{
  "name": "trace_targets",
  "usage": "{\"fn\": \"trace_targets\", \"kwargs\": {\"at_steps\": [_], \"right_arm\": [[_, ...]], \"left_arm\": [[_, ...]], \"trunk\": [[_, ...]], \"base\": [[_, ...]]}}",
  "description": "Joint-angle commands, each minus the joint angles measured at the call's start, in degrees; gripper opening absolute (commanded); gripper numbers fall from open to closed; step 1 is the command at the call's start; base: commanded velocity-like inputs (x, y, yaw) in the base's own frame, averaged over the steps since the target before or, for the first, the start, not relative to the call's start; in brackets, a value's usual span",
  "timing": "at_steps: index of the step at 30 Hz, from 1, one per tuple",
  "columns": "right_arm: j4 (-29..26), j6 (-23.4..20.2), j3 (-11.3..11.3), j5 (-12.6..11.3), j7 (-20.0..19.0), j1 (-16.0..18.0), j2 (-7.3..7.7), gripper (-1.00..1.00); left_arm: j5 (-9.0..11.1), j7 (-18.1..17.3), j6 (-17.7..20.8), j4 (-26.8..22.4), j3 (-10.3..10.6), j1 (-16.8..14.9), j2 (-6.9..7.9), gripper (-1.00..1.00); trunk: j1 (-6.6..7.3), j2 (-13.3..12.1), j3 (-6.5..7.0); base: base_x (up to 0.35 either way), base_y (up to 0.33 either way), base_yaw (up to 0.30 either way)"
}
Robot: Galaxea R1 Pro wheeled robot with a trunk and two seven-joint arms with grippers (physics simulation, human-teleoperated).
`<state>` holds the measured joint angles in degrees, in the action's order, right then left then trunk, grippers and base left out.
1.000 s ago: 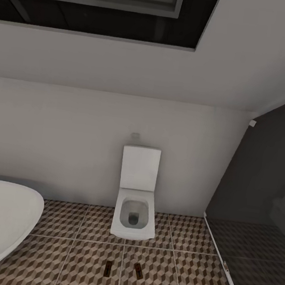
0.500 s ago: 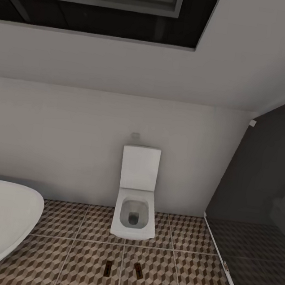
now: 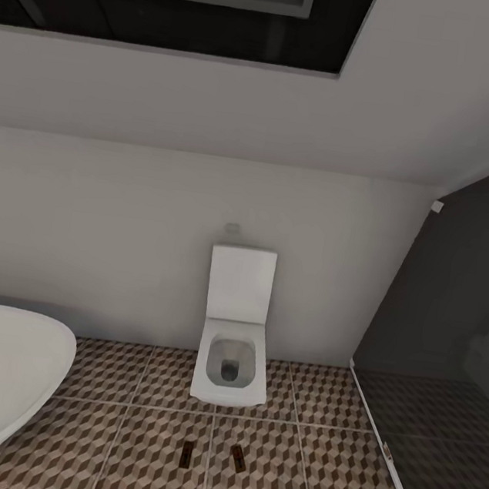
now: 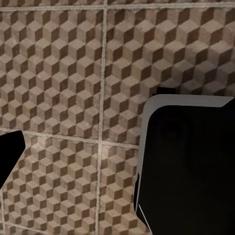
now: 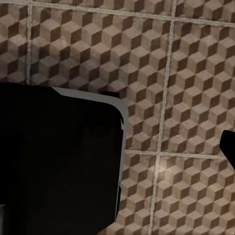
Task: Take the four mousetraps from the cabinet in the bathroom and place them on the bathroom floor. Make sure all four end up on the same floor surface, and ensure that at least two of them are either under or directly next to the same bathroom sink.
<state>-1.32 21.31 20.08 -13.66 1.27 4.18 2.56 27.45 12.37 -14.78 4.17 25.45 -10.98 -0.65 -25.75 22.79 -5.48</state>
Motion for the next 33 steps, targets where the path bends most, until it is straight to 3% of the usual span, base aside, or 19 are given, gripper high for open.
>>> {"fn": "trace_targets", "kwargs": {"at_steps": [1, 33], "right_arm": [[0.0, 0.1, 0.5, -0.4, 0.1, 0.0, 0.00, 1.00], [0.0, 0.0, 0.5, -0.3, 0.3, 0.0, -0.19, 1.00]], "left_arm": [[0.4, 0.0, -0.3, 0.2, 0.5, -0.1, -0.06, 1.00], [0.4, -0.1, -0.4, 0.2, 0.5, -0.1, 0.26, 1.00]], "trunk": [[-0.03, 0.1, -0.22], [-0.03, 0.1, -3.08]], "base": [[0.000, 0.000, 0.000], [0.000, 0.000, 0.000]]}}
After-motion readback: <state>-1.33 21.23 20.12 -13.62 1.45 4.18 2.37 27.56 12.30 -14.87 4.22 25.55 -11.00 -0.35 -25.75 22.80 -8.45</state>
